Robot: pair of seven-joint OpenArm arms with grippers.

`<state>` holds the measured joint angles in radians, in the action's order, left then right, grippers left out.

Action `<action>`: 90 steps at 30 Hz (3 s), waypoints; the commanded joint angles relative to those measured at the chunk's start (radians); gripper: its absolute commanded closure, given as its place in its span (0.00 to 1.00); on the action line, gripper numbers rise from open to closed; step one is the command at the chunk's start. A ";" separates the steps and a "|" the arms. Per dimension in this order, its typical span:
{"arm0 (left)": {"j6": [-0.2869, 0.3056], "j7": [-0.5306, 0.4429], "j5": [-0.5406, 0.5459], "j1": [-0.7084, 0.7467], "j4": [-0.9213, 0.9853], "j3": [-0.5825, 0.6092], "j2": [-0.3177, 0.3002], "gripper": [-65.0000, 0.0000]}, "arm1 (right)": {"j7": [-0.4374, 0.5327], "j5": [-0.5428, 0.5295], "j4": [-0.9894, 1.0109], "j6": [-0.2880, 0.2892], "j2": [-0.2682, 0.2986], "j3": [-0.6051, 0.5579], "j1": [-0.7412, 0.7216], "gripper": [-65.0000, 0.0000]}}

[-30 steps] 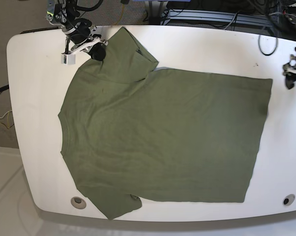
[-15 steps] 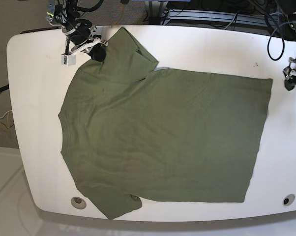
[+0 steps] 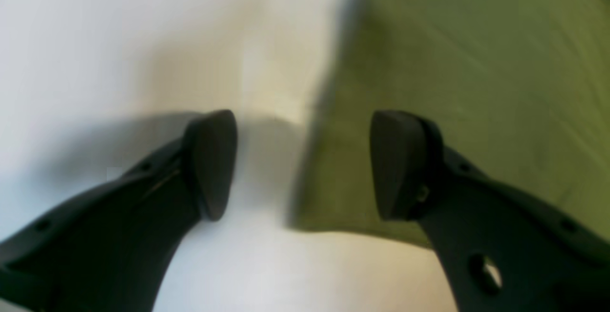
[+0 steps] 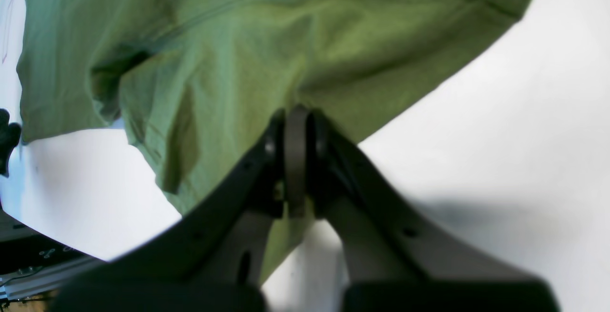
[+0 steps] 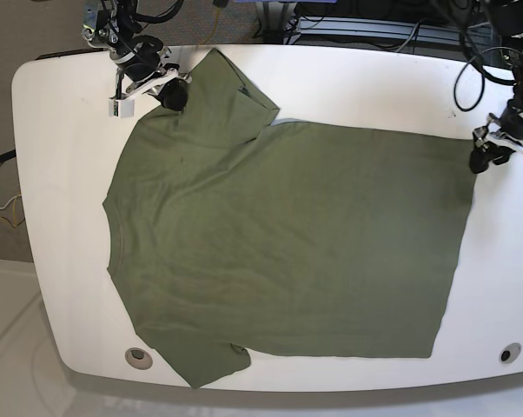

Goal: Fold the T-shirt properly
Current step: 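Move the left gripper to the shirt's hem corner and grasp it, then lift the grasped shirt edge with both grippers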

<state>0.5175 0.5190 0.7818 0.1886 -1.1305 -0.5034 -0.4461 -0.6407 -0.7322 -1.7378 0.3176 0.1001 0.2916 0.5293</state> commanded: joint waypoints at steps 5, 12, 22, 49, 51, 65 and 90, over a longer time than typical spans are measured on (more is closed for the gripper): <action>-0.049 0.004 -0.067 0.021 -0.072 0.024 -0.005 0.39 | 0.008 -0.010 -0.008 0.005 0.007 0.002 0.002 1.00; -0.076 -0.012 -0.063 0.001 -0.032 0.041 -0.006 0.38 | 0.007 -0.008 -0.011 0.002 0.005 0.000 0.000 1.00; -0.063 -0.033 -0.047 -0.013 -0.006 0.061 -0.002 0.36 | 0.005 -0.009 -0.008 0.004 0.003 -0.001 0.003 1.00; 0.015 0.071 -0.040 -0.009 -0.051 0.069 -0.001 1.00 | 0.004 -0.001 -0.008 0.005 0.006 -0.002 0.000 1.00; 0.015 0.075 -0.036 -0.007 -0.047 0.069 -0.002 1.00 | 0.005 0.000 -0.006 0.005 0.006 -0.002 0.000 1.00; 0.019 0.022 -0.031 -0.013 -0.031 0.060 0.004 0.62 | 0.008 0.004 -0.002 0.003 0.005 -0.004 -0.001 1.00; 0.022 0.090 -0.027 0.074 -0.269 0.003 0.009 1.00 | -0.002 0.004 -0.173 -0.001 0.019 0.014 0.075 1.00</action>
<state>0.5320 0.6289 0.7338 0.2607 -1.3628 -0.4965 -0.4198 -0.6586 -0.7132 -1.8835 0.3107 0.1112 0.2974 0.5945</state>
